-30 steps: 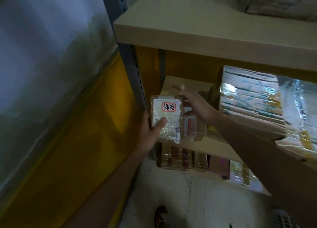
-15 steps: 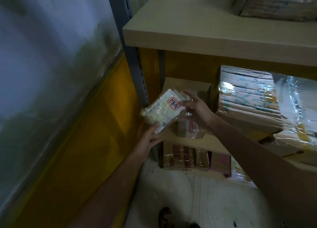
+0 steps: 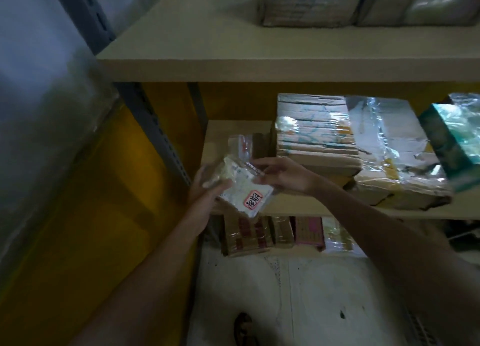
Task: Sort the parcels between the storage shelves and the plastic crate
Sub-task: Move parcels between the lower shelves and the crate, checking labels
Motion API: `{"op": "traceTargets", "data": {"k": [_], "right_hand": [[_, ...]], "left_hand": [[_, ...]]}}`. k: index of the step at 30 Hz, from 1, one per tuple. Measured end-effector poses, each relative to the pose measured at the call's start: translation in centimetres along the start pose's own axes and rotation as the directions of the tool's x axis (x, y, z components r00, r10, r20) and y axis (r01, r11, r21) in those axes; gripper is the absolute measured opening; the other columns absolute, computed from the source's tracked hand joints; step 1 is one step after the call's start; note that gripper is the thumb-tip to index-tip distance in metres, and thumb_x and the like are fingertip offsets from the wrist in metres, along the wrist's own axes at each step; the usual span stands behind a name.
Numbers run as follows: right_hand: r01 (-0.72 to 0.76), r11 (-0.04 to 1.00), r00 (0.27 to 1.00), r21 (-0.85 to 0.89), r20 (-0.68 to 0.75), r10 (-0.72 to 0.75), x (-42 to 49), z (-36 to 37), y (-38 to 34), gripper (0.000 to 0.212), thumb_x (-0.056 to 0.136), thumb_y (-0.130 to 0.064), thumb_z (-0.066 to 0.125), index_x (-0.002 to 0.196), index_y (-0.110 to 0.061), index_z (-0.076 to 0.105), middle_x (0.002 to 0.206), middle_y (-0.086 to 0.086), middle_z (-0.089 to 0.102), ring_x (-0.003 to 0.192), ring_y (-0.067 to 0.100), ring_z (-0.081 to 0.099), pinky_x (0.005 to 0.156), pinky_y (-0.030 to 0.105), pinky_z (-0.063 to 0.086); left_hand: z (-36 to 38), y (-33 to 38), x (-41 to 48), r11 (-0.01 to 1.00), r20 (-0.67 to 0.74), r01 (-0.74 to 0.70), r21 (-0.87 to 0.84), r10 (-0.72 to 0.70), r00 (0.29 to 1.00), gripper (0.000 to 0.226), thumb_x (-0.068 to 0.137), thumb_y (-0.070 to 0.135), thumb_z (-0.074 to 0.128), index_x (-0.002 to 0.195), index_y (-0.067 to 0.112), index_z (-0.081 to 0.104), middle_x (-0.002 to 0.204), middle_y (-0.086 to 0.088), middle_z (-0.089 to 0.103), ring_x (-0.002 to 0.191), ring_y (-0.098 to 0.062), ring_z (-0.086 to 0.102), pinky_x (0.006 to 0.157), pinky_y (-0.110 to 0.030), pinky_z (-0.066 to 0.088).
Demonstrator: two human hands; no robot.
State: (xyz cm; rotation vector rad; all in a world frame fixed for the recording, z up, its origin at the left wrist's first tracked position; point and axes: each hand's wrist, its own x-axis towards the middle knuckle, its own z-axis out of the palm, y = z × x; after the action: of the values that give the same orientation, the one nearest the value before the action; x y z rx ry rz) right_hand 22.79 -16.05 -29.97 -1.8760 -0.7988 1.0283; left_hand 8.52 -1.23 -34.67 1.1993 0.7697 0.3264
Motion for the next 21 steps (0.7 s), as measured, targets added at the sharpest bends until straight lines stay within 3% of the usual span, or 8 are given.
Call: {"op": "traceTargets", "data": {"k": [4,6,9,12,15,18,21], "right_hand": [[-0.038,0.968,0.979,0.247,-0.187,0.086,-5.6,-2.9,3.4,0.041,0.09,-0.02,0.061,0.129,-0.018,0.051,0.106,0.014,0.067,0.093,0.028,0.066,0.073,0.045,0.059],[-0.003,0.941,0.958,0.337,-0.268,0.099,-9.0,-4.5,6.0,0.043,0.09,-0.02,0.06,0.132,-0.023,0.048,0.103,0.014,0.068,0.089,0.026,0.068,0.071,0.043,0.059],[0.059,0.885,0.906,0.462,-0.397,0.147,-15.1,-7.5,10.9,0.044,0.091,-0.018,0.059,0.132,-0.027,0.047,0.086,-0.002,0.07,0.071,0.009,0.068,0.066,0.037,0.06],[0.061,0.842,0.842,0.537,-0.48,0.245,-23.0,-10.4,16.4,0.039,0.089,-0.02,0.06,0.123,-0.037,0.05,0.086,-0.003,0.068,0.073,0.013,0.064,0.074,0.043,0.057],[0.113,0.829,0.74,0.547,-0.604,0.298,-31.6,-12.4,20.9,0.046,0.086,-0.011,0.064,0.123,-0.034,0.051,0.094,0.004,0.067,0.072,0.017,0.065,0.058,0.028,0.056],[0.154,0.835,0.626,0.528,-0.706,0.331,-39.4,-13.8,24.2,0.061,0.084,-0.006,0.065,0.122,-0.047,0.041,0.105,0.005,0.067,0.082,0.018,0.068,0.061,0.03,0.057],[0.128,0.83,0.518,0.543,-0.75,0.411,-45.8,-14.4,26.9,0.077,0.085,-0.007,0.065,0.143,-0.039,0.025,0.11,0.004,0.061,0.086,0.016,0.065,0.057,0.029,0.057]], "left_hand": [[6.7,-1.3,-1.7,0.978,-0.004,-0.018,-0.207,0.017,1.0,0.064,0.067,0.026,0.073,0.125,0.014,0.048,0.117,-0.008,0.064,0.087,-0.013,0.068,0.059,-0.027,0.055],[10.9,-2.6,-3.6,0.995,0.095,-0.01,-0.103,0.02,0.995,0.056,0.07,0.028,0.071,0.121,0.019,0.05,0.115,-0.005,0.065,0.091,-0.015,0.067,0.063,-0.03,0.056],[18.0,-5.6,-7.9,0.997,0.278,-0.014,0.08,-0.009,0.961,0.069,0.078,0.015,0.068,0.137,0.024,0.032,0.116,0.001,0.06,0.093,-0.014,0.064,0.07,-0.031,0.057],[25.4,-8.4,-12.7,0.988,0.451,-0.046,0.151,-0.028,0.892,0.074,0.082,0.002,0.062,0.143,0.023,0.026,0.116,-0.005,0.057,0.095,-0.021,0.063,0.07,-0.032,0.059],[32.2,-11.3,-16.7,0.968,0.557,-0.085,0.237,-0.064,0.828,0.068,0.083,0.0,0.06,0.141,0.024,0.031,0.117,-0.014,0.057,0.094,-0.027,0.064,0.08,-0.046,0.055],[38.2,-14.8,-20.0,0.945,0.676,-0.112,0.307,-0.133,0.725,0.062,0.085,0.008,0.06,0.14,0.024,0.036,0.106,-0.009,0.063,0.07,-0.015,0.067,0.066,-0.035,0.058],[43.4,-18.2,-23.0,0.913,0.755,-0.15,0.38,-0.213,0.62,0.062,0.085,0.017,0.063,0.139,0.028,0.036,0.122,-0.011,0.058,0.089,-0.021,0.065,0.063,-0.027,0.057]]}}
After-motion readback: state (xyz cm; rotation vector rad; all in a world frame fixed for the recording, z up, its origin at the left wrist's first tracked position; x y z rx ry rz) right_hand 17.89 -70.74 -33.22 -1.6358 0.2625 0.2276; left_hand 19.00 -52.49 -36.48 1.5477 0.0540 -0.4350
